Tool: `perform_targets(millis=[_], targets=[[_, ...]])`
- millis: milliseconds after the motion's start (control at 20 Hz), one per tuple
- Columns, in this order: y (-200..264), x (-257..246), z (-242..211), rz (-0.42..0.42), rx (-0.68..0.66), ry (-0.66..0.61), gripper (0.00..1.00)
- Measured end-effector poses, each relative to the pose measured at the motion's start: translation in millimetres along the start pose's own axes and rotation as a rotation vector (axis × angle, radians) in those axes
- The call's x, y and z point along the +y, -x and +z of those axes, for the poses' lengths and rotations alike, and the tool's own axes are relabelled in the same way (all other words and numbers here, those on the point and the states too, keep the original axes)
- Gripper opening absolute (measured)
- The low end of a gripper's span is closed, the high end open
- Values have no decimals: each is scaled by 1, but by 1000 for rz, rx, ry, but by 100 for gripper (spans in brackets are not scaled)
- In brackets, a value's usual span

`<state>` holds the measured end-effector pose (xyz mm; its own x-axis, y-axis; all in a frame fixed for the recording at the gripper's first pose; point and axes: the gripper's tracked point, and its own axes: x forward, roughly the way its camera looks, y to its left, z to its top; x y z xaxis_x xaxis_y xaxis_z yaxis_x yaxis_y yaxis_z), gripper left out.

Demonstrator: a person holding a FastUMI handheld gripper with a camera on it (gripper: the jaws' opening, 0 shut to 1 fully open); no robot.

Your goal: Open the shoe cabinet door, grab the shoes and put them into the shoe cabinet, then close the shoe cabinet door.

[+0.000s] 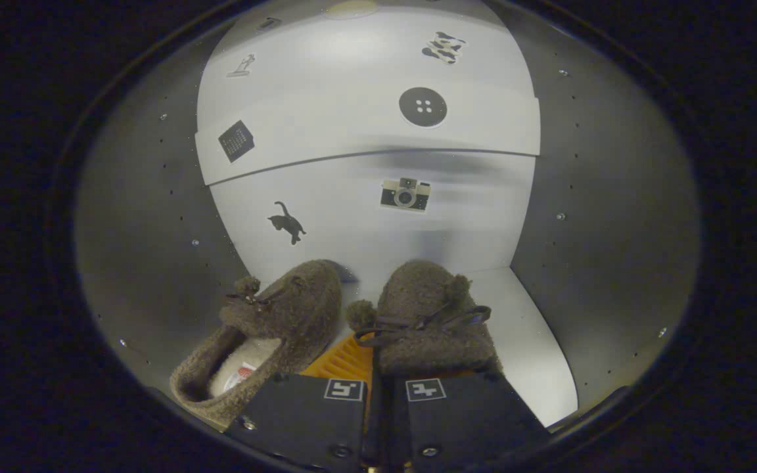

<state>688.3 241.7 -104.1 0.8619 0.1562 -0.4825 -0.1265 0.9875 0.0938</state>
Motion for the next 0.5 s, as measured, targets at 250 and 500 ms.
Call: perform_targets(millis=[250, 500], targets=[[12, 16, -1, 5, -43, 74, 49], [38, 17, 9, -36, -131, 106, 69]])
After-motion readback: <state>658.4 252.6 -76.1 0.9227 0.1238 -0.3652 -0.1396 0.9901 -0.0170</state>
